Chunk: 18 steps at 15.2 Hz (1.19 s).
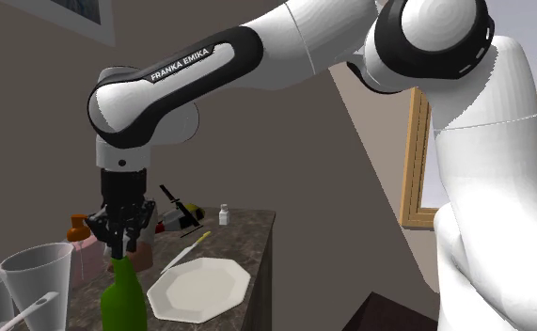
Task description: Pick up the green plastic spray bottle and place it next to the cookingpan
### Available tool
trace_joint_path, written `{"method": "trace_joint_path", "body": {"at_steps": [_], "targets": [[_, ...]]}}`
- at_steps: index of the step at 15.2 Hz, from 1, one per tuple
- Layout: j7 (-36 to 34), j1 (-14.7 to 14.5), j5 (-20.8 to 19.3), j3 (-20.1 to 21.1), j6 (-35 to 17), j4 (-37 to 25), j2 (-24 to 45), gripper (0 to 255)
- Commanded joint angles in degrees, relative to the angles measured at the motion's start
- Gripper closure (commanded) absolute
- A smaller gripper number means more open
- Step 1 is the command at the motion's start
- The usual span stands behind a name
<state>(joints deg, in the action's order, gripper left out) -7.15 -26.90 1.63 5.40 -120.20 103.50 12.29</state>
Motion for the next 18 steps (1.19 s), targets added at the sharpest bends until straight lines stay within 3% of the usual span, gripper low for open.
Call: {"method": "trace_joint_path", "body": {"at_steps": [1, 2, 7, 11, 18], "targets": [[0.00, 0.00, 0.00, 0.00, -0.01, 0.00, -0.01, 255], [0.00, 0.00, 0.00, 0.00, -0.01, 0.00, -0.01, 0], [0.00, 0.00, 0.00, 0.00, -0.01, 0.00, -0.01, 0], [0.11, 0.21, 0.17, -0.06, 6.53, -4.21, -2.34, 0], [0.11, 0.20, 0.17, -0.06, 6.53, -4.21, -2.34, 0]]}}
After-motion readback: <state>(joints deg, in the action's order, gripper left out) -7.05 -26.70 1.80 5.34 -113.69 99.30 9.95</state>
